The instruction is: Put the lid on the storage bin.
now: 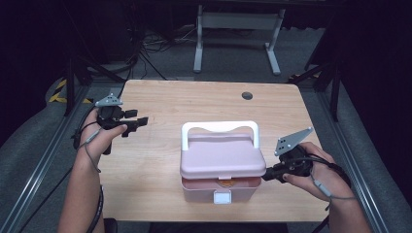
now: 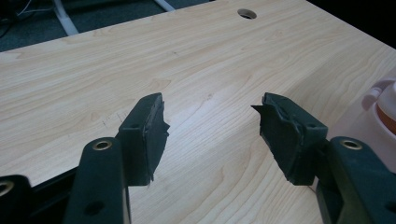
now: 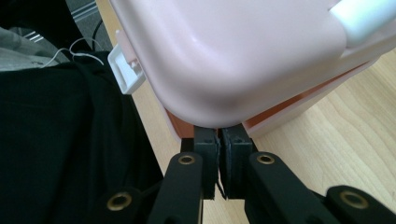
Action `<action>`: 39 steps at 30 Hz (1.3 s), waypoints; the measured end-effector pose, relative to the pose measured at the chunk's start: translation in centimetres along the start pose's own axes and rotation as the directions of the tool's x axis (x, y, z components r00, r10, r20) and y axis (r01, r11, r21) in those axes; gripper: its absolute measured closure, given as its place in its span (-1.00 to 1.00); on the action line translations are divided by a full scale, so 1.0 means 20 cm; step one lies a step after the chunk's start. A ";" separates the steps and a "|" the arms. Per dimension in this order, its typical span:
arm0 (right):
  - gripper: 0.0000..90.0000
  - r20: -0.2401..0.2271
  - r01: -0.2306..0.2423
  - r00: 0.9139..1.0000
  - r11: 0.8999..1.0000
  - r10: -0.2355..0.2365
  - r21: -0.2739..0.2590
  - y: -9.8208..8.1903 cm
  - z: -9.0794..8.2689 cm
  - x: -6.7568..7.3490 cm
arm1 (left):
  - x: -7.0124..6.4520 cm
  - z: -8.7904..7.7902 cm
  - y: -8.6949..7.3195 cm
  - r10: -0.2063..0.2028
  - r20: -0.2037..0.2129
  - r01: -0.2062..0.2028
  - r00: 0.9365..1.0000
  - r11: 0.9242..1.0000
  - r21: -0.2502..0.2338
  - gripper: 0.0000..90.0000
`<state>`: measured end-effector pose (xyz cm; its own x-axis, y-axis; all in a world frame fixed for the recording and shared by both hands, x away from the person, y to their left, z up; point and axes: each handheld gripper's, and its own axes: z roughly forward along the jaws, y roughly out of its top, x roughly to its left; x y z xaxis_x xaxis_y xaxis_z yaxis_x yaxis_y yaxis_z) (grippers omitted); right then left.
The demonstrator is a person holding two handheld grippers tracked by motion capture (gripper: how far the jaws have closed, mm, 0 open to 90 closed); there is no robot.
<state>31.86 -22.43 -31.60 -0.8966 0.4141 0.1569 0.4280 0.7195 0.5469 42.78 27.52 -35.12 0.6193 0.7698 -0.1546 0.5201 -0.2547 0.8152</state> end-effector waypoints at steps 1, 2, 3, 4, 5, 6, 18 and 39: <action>0.95 -0.004 0.001 1.000 1.000 -0.001 0.007 0.00 0.00 0.00 | 0.00 0.00 0.00 0.002 -0.002 -0.002 1.000 1.000 0.000 -0.09; 0.95 -0.002 0.001 1.000 1.000 -0.001 0.016 0.00 0.00 0.00 | 0.00 0.00 0.00 0.001 -0.004 -0.001 1.000 1.000 -0.001 -0.09; 0.95 -0.003 0.000 1.000 1.000 0.000 0.022 0.00 0.01 0.00 | 0.00 0.00 0.00 0.001 -0.003 -0.001 1.000 1.000 0.000 -0.09; 0.95 -0.007 0.000 1.000 1.000 0.000 0.029 0.00 0.01 0.00 | 0.00 0.00 0.00 0.004 -0.005 -0.004 1.000 1.000 -0.004 -0.09; 0.95 -0.007 0.000 1.000 1.000 0.000 0.029 0.00 0.01 0.00 | 0.00 0.00 0.00 0.004 -0.005 -0.004 1.000 1.000 -0.004 -0.09; 0.95 -0.011 0.001 1.000 0.999 0.000 0.039 0.00 0.01 0.00 | 0.00 0.00 0.00 0.000 -0.002 0.000 1.000 1.000 0.000 -0.09; 0.95 -0.024 0.011 1.000 0.997 -0.009 0.081 -0.01 0.02 0.02 | 0.01 0.01 0.00 0.002 0.000 -0.002 1.000 1.000 0.009 -0.09; 0.78 -0.040 0.012 0.999 0.999 -0.010 0.053 -0.03 -0.03 0.01 | 0.00 0.00 -0.01 -0.002 -0.005 0.002 1.000 1.000 0.002 -0.11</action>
<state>31.40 -23.12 -31.36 -0.9045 0.3844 0.1846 0.4229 0.7530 0.5042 42.59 27.62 -35.28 0.6156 0.7731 -0.1531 0.5221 -0.2546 0.8140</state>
